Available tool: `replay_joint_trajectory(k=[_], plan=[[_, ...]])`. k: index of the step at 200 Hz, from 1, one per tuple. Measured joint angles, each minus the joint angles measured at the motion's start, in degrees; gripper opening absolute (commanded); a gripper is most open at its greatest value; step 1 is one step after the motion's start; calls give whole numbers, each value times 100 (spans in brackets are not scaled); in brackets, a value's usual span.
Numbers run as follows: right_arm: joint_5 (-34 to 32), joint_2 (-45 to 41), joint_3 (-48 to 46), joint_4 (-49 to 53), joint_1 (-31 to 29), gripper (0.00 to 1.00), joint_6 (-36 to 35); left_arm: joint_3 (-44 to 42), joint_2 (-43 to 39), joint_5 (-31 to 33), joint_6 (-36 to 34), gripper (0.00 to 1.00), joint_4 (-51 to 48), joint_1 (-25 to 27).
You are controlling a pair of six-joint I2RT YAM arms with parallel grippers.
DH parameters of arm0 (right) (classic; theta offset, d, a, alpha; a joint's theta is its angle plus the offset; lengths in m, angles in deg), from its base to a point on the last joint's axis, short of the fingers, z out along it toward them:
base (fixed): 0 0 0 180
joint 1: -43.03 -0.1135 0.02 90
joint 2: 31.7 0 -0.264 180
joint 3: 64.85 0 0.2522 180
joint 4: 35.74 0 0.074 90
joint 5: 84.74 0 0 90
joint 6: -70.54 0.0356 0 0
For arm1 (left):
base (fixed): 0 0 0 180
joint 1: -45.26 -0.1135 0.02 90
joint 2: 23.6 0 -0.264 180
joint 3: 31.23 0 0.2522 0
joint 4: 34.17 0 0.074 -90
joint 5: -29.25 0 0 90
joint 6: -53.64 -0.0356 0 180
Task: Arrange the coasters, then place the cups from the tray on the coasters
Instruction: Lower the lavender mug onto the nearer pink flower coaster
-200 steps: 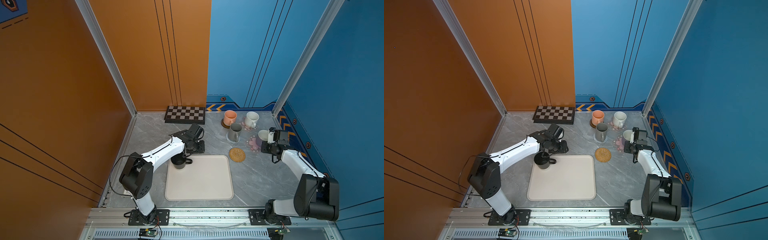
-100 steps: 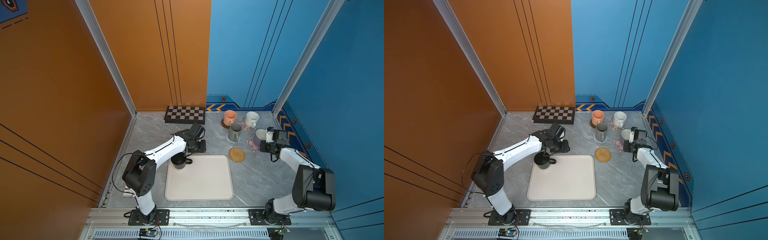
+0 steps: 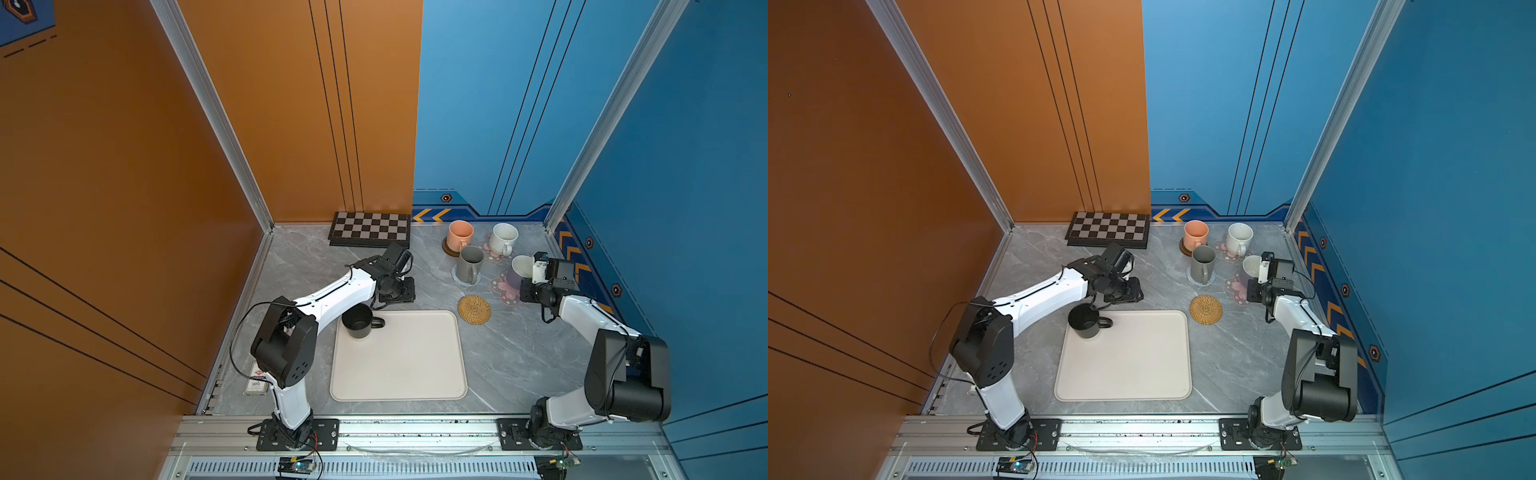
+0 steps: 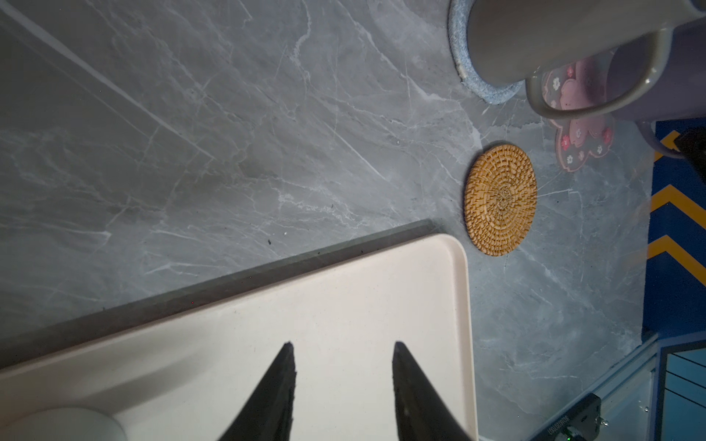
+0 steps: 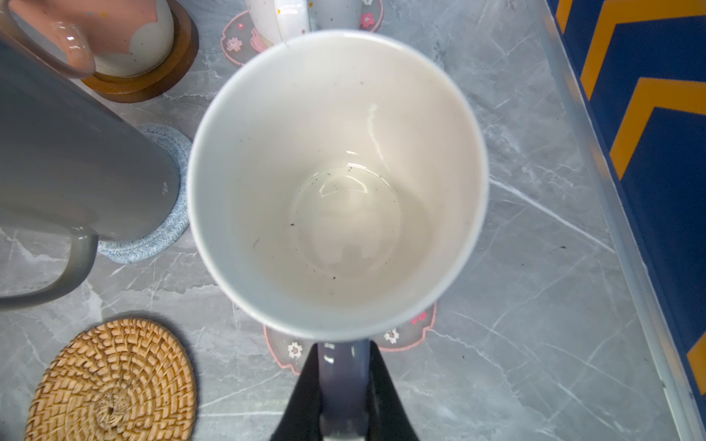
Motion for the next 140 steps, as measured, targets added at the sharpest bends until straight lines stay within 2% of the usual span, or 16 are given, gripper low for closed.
replay_joint_trajectory(k=[140], plan=[[-31,210,11,138,-42,0,-153,48,90,-81,0,43,0,0]])
